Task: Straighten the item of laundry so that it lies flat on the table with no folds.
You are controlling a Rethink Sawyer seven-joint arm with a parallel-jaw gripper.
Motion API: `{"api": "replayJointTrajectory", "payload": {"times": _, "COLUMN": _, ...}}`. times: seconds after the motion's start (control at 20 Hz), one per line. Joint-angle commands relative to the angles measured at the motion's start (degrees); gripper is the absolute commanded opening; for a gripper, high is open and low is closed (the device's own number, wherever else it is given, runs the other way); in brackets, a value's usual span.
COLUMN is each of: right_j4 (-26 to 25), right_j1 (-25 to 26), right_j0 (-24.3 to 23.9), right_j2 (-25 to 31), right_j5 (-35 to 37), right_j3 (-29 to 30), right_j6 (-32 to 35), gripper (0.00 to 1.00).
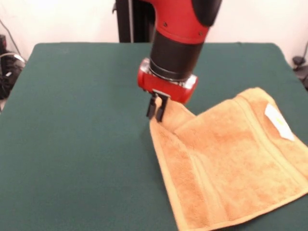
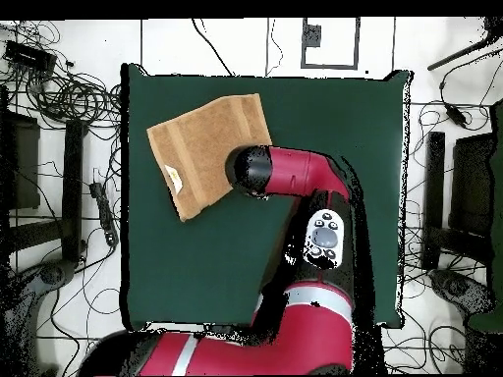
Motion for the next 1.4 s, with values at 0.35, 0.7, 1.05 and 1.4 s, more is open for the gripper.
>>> {"api": "replayJointTrajectory", "payload": {"times": 0.35, "right_j4": -5.59, "right_j1": -2.01, "right_j0": -0.56, "right_j2": 6.85, "right_j5": 8.06, "right_j3": -1.44, "right_j6": -6.48, "gripper": 0.0}}
{"api": "replayJointTrajectory", "payload": {"times": 0.7, "right_j4": -6.63, "right_j1": -1.67, "right_j0": -2.92, "right_j2": 10.33, "right_j5": 6.53, "right_j3": -0.98, "right_j6": -8.68, "gripper": 0.0}}
{"api": "replayJointTrajectory", "payload": {"times": 1.05, "right_j4": -8.65, "right_j1": 1.23, "right_j0": -10.91, "right_j2": 20.68, "right_j5": 0.23, "right_j3": 1.63, "right_j6": -17.77, "gripper": 0.0}}
{"api": "replayJointTrajectory", "payload": {"times": 1.4, "right_j4": -13.76, "right_j1": 2.08, "right_j0": -14.27, "right_j2": 25.5, "right_j5": -0.43, "right_j3": 1.82, "right_j6": -18.15, "gripper": 0.0}}
